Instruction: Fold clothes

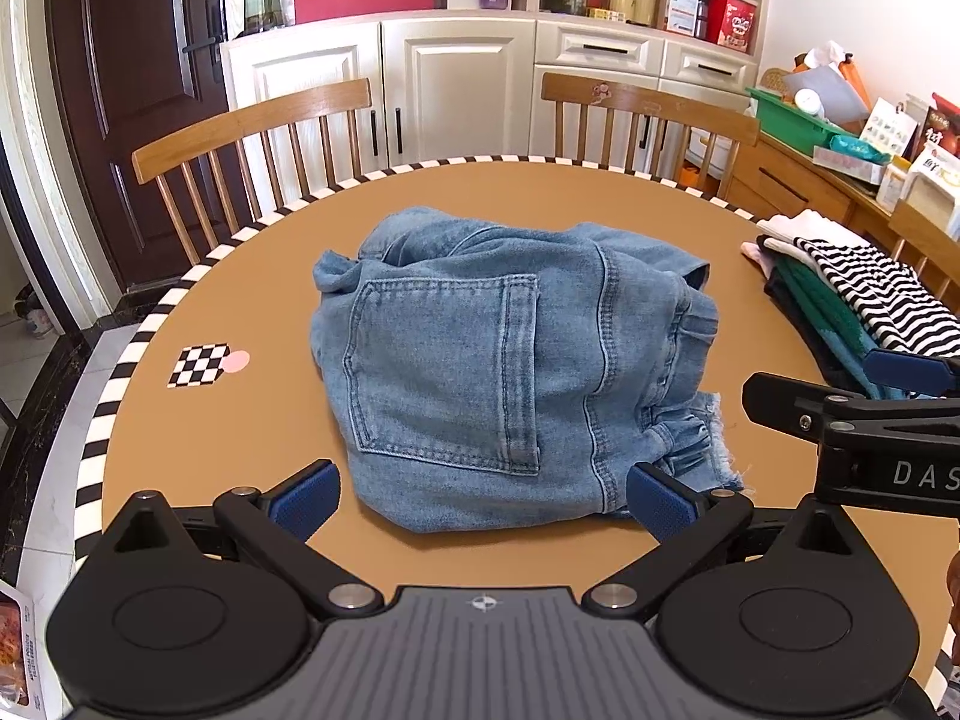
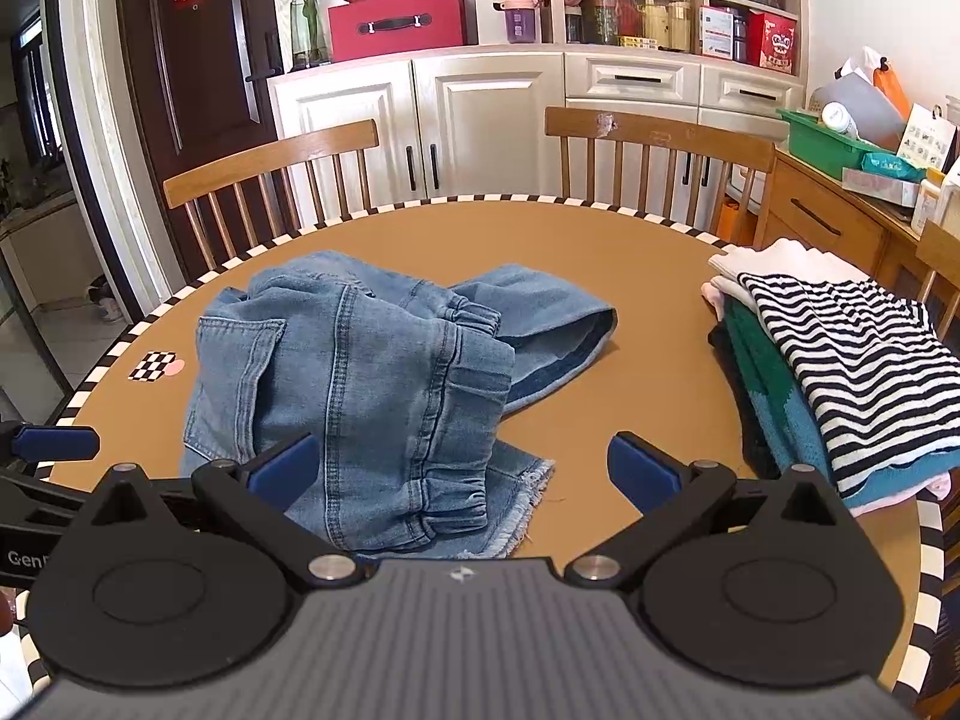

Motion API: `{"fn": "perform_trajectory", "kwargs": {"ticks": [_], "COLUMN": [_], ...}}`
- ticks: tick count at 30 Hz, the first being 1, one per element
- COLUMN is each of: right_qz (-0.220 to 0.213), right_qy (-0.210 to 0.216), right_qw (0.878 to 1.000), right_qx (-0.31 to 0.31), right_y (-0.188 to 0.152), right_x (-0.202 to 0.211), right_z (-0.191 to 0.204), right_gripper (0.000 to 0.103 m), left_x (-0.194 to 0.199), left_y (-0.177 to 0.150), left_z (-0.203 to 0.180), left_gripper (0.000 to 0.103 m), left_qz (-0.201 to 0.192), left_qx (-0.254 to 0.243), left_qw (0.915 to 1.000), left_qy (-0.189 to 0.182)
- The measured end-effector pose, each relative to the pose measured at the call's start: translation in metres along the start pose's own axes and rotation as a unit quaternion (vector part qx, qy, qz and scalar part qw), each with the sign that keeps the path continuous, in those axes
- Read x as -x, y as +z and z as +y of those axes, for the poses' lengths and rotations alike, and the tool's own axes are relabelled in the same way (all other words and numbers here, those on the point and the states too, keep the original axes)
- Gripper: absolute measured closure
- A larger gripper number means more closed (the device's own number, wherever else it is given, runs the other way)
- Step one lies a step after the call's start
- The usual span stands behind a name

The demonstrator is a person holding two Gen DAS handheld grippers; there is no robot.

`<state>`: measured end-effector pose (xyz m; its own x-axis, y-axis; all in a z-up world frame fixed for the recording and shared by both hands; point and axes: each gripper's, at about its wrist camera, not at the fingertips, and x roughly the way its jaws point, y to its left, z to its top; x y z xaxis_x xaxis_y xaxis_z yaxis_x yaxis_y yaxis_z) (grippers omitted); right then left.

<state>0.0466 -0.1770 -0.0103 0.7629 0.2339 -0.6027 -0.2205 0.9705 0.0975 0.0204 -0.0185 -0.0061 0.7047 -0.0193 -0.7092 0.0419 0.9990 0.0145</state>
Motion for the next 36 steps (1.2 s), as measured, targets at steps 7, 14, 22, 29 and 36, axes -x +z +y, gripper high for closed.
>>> {"fn": "perform_trajectory", "kwargs": {"ticks": [7,14,22,29,36], "right_qz": [-0.002,0.006,0.010,0.010,0.003], "right_qy": [0.007,0.007,0.011,0.009,-0.013], "right_qw": [1.000,1.000,1.000,0.999,0.998], "right_qx": [0.003,-0.007,-0.025,-0.043,-0.058], "right_y": [0.000,-0.001,-0.003,-0.005,-0.009], "right_x": [0.005,0.006,0.006,0.005,0.005], "right_z": [0.002,-0.002,-0.008,-0.017,-0.035], "right_gripper": [0.000,0.000,0.000,0.000,0.000], "left_x": [0.008,0.008,0.007,0.005,-0.014], "left_y": [-0.002,-0.004,-0.007,-0.005,-0.005], "left_z": [-0.004,0.004,0.013,0.012,0.000], "left_gripper": [0.001,0.001,0.001,0.001,0.003], "left_qz": [-0.006,0.008,0.031,0.039,0.012], "left_qx": [-0.006,0.018,0.041,0.041,-0.002], "left_qw": [1.0000,0.9997,0.9981,0.9974,0.9968], "left_qy": [0.001,0.017,0.035,0.045,0.079]}}
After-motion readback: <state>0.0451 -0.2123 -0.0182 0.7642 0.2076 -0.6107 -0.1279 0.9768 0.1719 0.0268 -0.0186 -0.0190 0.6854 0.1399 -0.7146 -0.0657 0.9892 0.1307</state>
